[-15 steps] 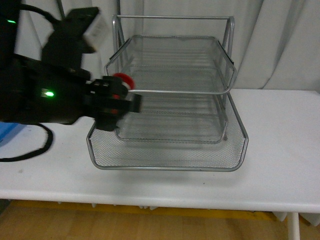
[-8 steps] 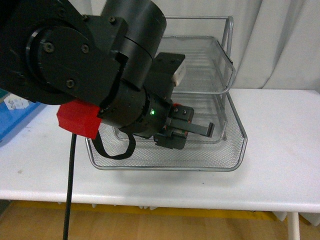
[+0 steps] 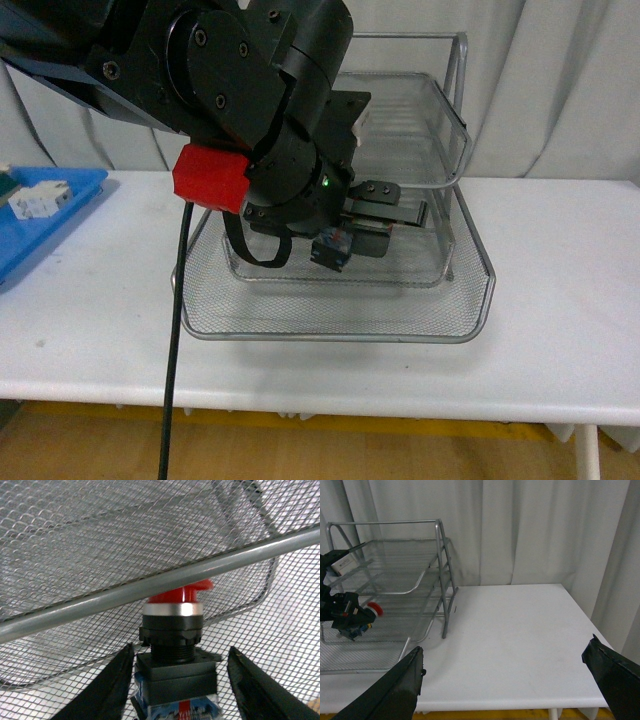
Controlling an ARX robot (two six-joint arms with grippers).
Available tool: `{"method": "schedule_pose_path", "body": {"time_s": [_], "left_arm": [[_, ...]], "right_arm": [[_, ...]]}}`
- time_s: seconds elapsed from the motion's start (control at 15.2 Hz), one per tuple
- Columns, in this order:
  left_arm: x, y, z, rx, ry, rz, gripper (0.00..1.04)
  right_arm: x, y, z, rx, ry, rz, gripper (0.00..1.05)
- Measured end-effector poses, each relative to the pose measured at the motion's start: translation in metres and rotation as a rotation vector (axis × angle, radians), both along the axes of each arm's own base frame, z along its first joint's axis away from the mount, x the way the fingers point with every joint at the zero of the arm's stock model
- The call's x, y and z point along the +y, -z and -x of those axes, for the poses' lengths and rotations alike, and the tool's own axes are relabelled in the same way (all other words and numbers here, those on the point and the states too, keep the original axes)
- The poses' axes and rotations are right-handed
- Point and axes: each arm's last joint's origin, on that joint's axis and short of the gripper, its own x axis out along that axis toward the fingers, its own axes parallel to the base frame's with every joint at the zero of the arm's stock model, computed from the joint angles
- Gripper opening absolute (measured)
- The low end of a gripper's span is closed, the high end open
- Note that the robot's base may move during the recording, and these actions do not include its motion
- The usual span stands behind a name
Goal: Place button on rack with both arms
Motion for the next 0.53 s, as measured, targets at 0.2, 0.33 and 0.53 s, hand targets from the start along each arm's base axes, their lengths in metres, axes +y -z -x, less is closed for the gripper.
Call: {"method": "schedule_pose_path", "body": {"time_s": [0.2,0.33,0.53], "left_arm": [[0.0,-0.001,0.003,0.005,-0.006,0.05,0.88],[0.013,-0.021,0.027,-0.046,-0.009,0.095,0.98],[0.033,-0.045,0.055,-0.168,-0.023,0.149,0.98]], "right_arm": [[0.0,0.0,0.0,0.0,0.0,0.0,0.98],[0.0,0.0,0.0,0.0,0.0,0.0,0.98],[0.0,0.0,0.0,0.0,0.0,0.0,0.98]]}}
